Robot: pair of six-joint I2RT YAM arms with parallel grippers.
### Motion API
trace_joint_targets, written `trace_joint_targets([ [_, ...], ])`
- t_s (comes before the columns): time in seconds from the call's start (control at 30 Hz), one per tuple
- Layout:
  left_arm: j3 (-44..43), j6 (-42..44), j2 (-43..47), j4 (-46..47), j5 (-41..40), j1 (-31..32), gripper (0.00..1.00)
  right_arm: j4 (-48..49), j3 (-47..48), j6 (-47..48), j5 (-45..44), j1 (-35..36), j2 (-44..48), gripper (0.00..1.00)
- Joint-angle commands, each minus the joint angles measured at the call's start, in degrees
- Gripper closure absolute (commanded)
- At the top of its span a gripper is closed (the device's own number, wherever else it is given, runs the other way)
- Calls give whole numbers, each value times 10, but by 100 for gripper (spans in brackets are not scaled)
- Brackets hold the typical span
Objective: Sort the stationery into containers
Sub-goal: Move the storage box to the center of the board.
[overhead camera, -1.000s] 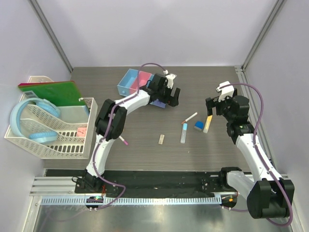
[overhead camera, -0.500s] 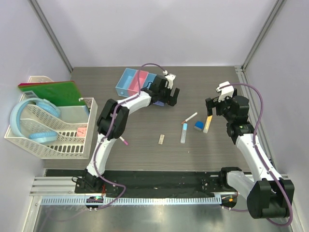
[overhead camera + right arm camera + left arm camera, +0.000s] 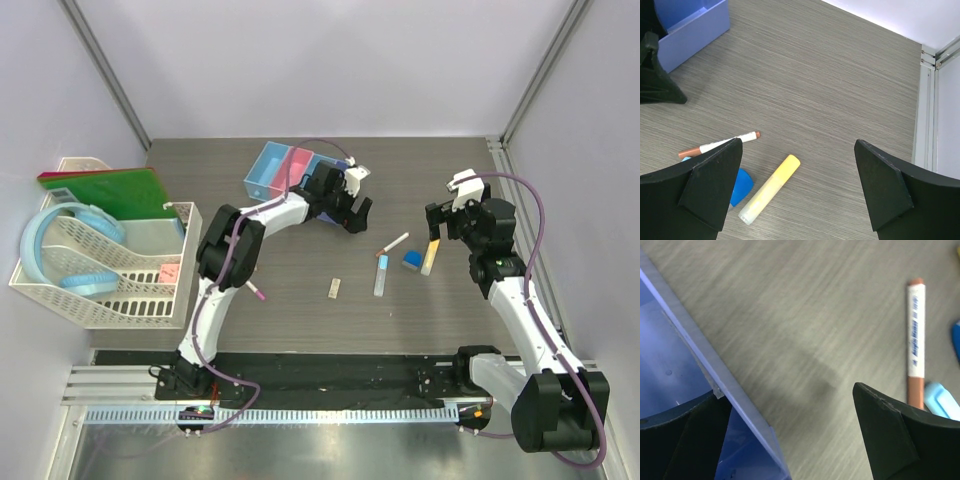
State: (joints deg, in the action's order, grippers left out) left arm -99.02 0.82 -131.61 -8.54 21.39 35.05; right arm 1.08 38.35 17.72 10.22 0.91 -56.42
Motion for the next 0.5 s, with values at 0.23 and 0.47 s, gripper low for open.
trace_joint_targets([
  [0.23,67,23,78,49,137,5,0,14,0,7,5,-2,13,0],
  [0.47,112,4,79,137,269,2,0,13,-2,8,4,-2,16,0],
])
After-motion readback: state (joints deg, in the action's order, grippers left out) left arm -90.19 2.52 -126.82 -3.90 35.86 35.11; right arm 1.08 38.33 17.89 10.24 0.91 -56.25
